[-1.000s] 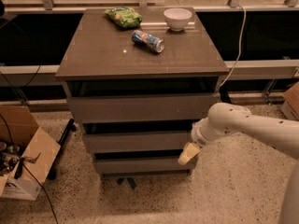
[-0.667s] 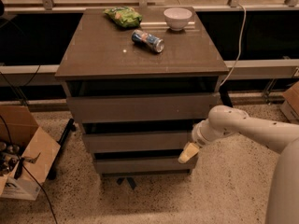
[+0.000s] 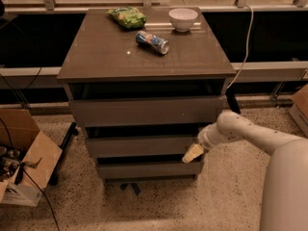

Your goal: Open middle drawer

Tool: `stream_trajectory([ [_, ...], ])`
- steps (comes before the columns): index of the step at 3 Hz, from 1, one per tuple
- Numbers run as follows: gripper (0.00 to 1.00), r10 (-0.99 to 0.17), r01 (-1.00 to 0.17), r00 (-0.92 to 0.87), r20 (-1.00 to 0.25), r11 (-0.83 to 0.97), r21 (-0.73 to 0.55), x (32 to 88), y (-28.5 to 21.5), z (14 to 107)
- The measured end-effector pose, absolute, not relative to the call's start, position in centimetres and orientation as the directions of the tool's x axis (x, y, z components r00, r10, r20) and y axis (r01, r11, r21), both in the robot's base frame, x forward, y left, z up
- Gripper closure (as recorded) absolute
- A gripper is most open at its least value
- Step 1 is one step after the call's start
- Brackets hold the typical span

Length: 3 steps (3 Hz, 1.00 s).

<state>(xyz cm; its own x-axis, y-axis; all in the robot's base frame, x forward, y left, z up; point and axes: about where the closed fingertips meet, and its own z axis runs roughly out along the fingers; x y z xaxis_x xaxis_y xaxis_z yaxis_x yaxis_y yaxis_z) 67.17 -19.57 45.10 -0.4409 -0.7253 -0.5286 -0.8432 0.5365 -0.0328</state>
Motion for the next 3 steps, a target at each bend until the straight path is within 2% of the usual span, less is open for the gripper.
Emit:
stream_trajectory([
  [1, 0.19, -0.703, -0.854, -0.444, -0.555, 0.519, 0.026, 67.3, -18.0, 43.1],
  [3, 0.65, -0.692, -0.861, -0.452, -0.563, 0.504, 0.07, 66.1, -17.0, 42.8],
])
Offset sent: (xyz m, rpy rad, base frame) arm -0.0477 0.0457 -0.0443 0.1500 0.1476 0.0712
